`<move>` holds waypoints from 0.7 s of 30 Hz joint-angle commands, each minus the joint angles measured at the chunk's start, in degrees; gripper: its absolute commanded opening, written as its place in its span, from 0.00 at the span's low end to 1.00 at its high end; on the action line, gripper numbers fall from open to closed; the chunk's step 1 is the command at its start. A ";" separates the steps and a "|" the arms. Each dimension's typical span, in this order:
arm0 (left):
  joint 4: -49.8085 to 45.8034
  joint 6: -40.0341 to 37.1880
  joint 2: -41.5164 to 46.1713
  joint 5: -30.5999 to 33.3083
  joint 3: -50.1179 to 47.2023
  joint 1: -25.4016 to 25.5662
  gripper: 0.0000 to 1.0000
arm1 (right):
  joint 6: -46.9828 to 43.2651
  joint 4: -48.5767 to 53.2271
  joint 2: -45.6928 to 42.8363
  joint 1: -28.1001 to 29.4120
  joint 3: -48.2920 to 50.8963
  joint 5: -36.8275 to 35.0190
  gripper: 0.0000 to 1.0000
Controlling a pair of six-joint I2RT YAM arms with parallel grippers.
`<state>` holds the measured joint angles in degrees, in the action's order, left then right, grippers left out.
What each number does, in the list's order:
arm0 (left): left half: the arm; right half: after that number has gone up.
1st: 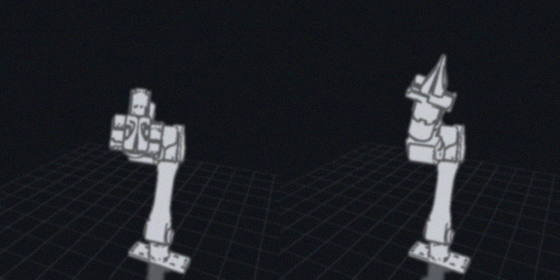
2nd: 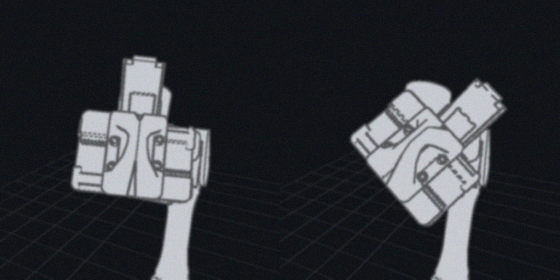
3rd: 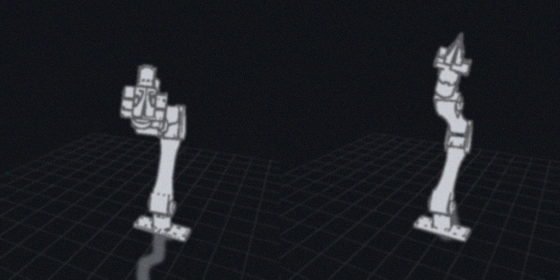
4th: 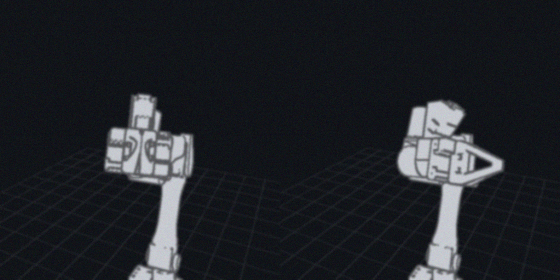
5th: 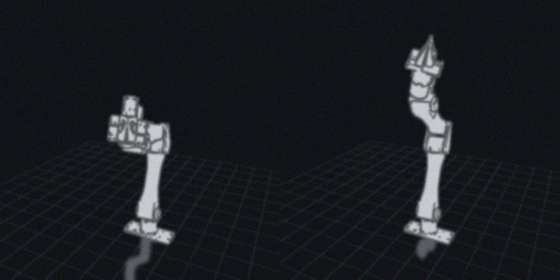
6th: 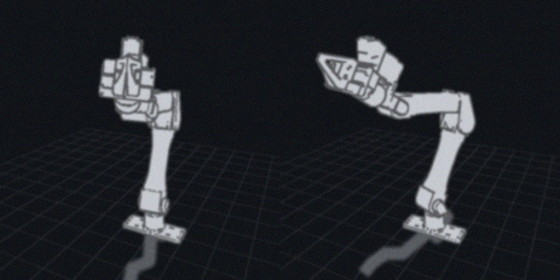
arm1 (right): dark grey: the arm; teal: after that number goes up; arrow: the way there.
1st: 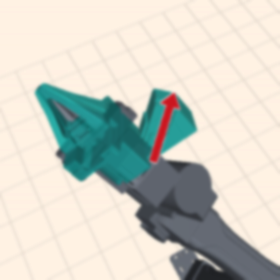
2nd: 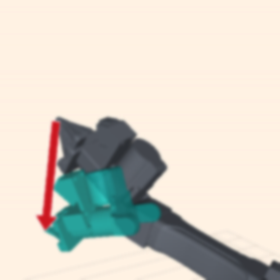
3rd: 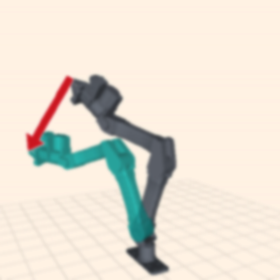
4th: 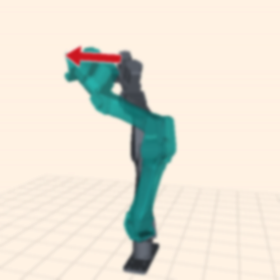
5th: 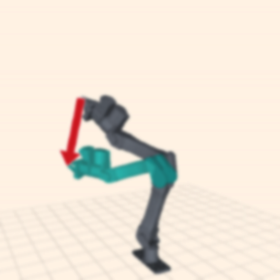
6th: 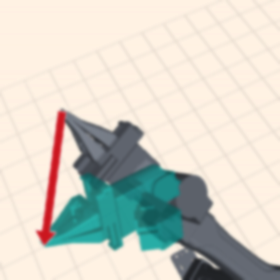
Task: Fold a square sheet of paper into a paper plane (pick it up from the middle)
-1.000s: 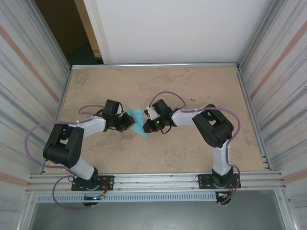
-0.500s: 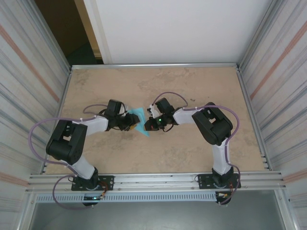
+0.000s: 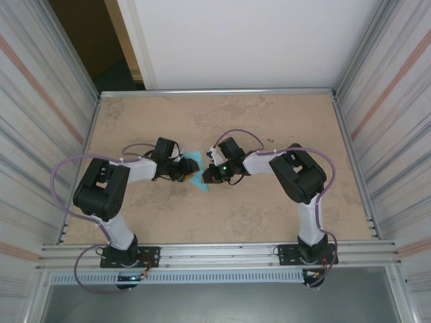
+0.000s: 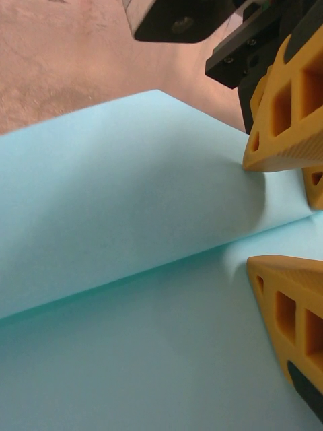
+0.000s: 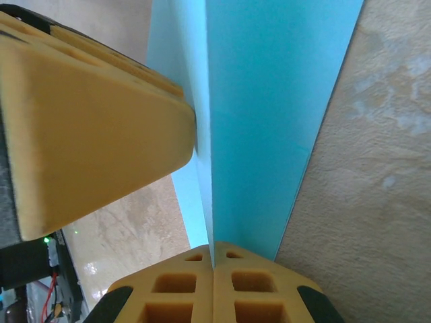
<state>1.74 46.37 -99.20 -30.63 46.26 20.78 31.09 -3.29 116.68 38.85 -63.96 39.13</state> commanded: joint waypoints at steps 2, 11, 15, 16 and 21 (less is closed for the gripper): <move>-0.77 -1.73 -0.64 -0.20 0.93 0.11 0.38 | 0.72 -0.14 1.39 -0.55 0.42 1.31 0.05; -6.79 -2.41 -1.48 3.46 2.02 0.06 0.39 | 0.95 -0.58 1.28 -1.18 1.12 1.87 0.12; -10.38 -2.47 -2.22 5.60 2.93 0.06 0.38 | 1.21 -1.77 0.61 -1.46 1.96 3.04 0.17; -10.96 -2.49 -2.57 5.83 3.12 0.13 0.38 | 1.30 -1.96 0.24 -1.45 2.28 3.16 0.18; -12.59 -1.99 -4.29 6.77 3.44 0.10 0.38 | 1.27 -2.12 -1.93 -1.85 3.40 2.92 0.20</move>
<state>-5.17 45.19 -100.62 -28.29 50.00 20.78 31.94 -6.85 116.40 37.85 -62.08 42.72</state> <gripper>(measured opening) 0.384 0.198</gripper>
